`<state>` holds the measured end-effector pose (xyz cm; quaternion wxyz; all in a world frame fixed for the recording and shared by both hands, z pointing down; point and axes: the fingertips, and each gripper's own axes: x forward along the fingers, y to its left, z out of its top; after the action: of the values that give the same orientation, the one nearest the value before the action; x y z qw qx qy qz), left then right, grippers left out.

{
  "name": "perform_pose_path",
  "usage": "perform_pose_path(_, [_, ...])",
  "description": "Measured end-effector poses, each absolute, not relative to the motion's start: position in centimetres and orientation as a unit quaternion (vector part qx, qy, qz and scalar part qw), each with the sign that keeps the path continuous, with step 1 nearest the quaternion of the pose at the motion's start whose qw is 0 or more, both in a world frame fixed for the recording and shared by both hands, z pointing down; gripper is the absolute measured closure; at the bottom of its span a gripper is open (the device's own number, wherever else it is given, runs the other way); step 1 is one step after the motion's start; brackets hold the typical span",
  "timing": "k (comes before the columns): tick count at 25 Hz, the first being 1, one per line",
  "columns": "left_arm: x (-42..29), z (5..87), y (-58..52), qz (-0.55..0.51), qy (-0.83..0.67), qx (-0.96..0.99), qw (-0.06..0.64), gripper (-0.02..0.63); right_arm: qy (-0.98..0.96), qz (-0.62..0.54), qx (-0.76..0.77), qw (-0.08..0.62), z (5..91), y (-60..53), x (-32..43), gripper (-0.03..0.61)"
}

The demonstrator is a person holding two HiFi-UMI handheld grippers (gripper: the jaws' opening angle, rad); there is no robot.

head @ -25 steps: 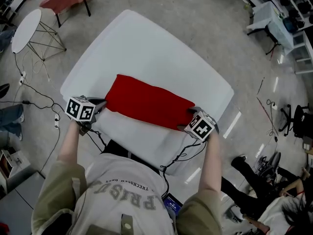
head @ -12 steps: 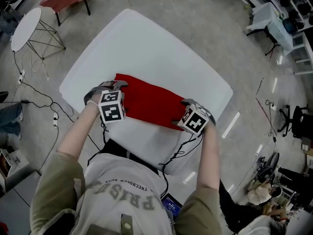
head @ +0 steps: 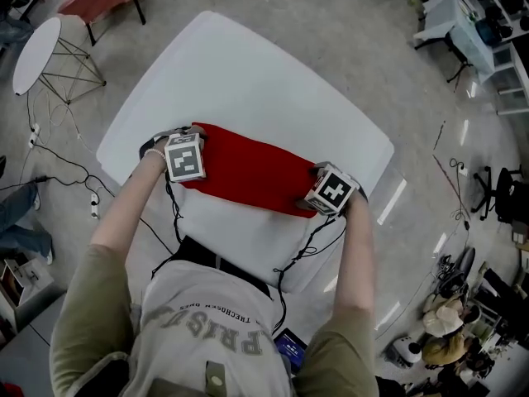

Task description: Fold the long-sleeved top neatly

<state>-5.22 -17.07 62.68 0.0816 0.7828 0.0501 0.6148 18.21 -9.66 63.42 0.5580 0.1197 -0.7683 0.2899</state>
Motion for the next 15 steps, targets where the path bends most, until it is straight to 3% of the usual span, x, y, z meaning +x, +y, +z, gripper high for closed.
perform_pose_path(3, [-5.3,60.3,-17.3,0.573,0.002,0.815,0.09,0.186,-0.808,0.266,0.196,0.488,60.5,-11.0,17.8,0.15])
perform_pose_path(9, [-4.9,51.5,-16.7,0.362,-0.185,0.904,0.131,0.186,-0.846,0.142,0.456,0.237,48.8,-12.3,17.5,0.15])
perform_pose_path(15, [-3.9,45.9,-14.0,0.211,-0.364,0.902,0.099,0.187,-0.777,0.101,0.621,0.026,41.4,-9.4,16.1,0.152])
